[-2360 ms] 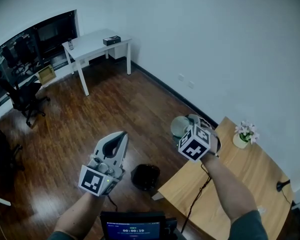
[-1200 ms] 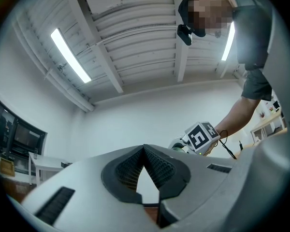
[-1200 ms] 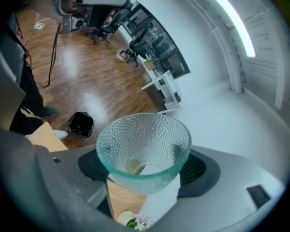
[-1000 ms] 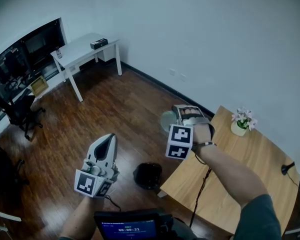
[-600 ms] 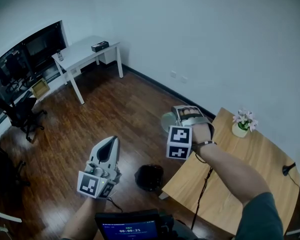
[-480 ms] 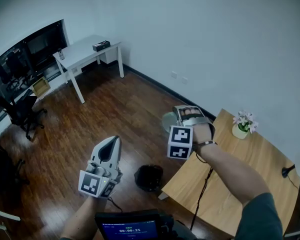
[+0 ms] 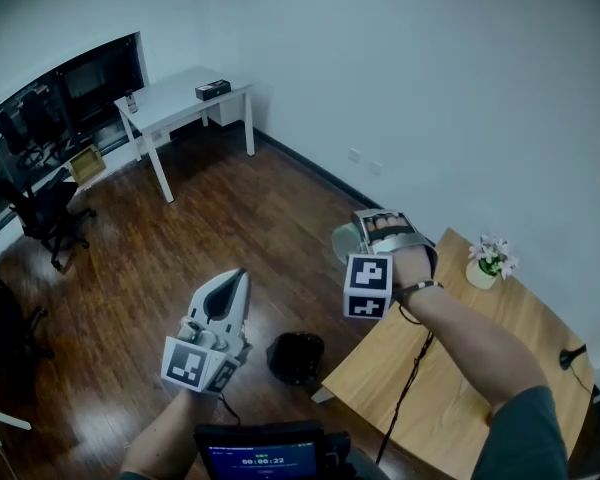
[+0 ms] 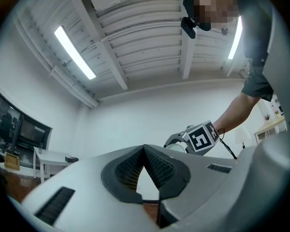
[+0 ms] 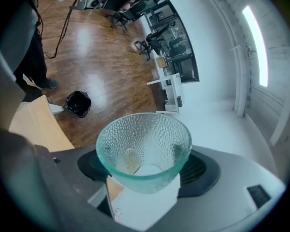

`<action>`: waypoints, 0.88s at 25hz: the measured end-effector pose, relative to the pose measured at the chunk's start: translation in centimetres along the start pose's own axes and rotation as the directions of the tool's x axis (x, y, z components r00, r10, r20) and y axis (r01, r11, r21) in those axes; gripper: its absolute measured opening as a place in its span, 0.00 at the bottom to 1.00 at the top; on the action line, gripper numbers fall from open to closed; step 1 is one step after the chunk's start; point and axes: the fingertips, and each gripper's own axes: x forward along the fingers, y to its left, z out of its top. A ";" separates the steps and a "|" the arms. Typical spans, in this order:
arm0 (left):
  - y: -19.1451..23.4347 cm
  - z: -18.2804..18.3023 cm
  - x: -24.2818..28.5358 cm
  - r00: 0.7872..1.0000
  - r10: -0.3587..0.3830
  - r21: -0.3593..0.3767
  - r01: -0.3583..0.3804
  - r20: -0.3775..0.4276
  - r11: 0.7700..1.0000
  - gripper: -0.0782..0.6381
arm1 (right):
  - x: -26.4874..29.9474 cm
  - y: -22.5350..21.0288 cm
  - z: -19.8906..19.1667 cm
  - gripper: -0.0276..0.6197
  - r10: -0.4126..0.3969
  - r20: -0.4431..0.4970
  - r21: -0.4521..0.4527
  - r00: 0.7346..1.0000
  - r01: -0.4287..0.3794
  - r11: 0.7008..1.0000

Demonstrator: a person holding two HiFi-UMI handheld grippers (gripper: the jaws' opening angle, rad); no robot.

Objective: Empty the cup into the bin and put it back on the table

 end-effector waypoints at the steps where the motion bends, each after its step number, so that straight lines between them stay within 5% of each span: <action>1: 0.1 0.0 0.0 1.000 0.004 0.000 -0.004 -0.006 1.000 0.10 | 0.0 -0.1 0.1 0.65 -0.004 0.000 -0.008 1.000 0.004 1.000; 22: 0.2 -1.0 0.9 1.000 -0.001 -0.033 0.000 -0.030 0.999 0.10 | 0.6 -1.0 -0.8 0.65 -0.054 -0.078 -0.216 0.996 0.036 0.976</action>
